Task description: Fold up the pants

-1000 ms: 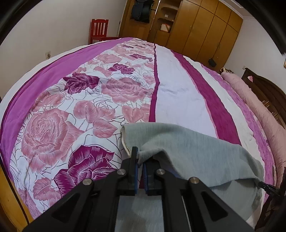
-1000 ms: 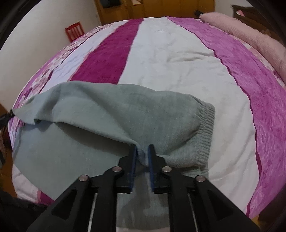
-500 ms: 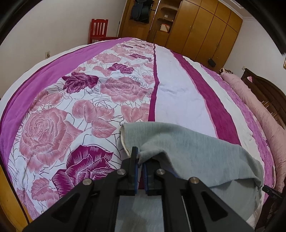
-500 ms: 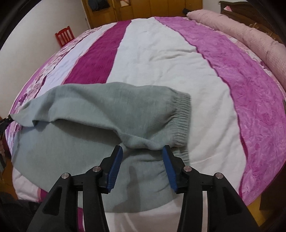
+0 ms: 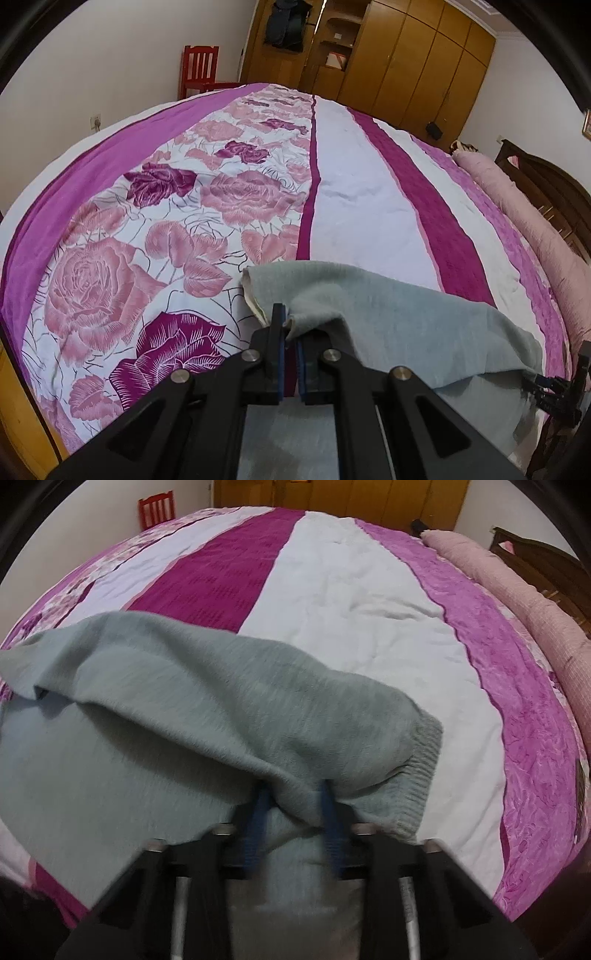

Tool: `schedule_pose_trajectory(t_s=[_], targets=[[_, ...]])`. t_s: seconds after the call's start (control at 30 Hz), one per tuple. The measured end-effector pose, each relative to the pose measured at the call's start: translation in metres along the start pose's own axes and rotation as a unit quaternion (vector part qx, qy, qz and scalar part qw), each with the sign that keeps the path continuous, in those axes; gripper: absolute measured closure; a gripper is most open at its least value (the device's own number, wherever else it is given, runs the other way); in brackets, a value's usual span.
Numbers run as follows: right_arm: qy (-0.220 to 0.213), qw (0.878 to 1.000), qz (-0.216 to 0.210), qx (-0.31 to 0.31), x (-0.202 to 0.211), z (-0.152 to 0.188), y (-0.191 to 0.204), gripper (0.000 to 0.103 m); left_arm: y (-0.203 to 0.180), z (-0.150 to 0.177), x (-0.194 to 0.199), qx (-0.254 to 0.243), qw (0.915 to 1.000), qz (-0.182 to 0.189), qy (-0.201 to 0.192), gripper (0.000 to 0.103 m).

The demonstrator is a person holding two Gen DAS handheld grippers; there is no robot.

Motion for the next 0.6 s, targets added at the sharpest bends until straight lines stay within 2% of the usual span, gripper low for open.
schedule_pose_trajectory(t_s=[0.07, 0.17, 0.4, 0.6], targets=[[-0.014, 1.000, -0.017, -0.013, 0.008, 0.000, -0.005, 0.093, -0.001, -0.001, 0.003, -0.002, 1.0000, -0.002, -0.003, 0.098], [-0.035, 0.999, -0.025, -0.020, 0.022, 0.000, -0.009, 0.094, -0.001, -0.002, 0.009, 0.000, 1.0000, -0.002, -0.009, 0.098], [-0.071, 0.997, -0.019, -0.013, 0.054, -0.003, -0.010, 0.094, 0.005, -0.003, 0.029, -0.001, 0.9996, -0.005, -0.026, 0.098], [-0.082, 0.996, -0.027, -0.017, 0.075, 0.005, -0.016, 0.094, 0.014, -0.003, 0.051, 0.006, 0.9991, -0.005, -0.043, 0.098]])
Point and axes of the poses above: each gripper's, at about its wrist camera, not at the fingertips, and x roughly against the way its jaws point, y to its left, z to its underside, the point moved 2 cm from there along -x, roughly the way its jaws point, and after that the axes turned 6 degrees about x, right-handed, at the moved point
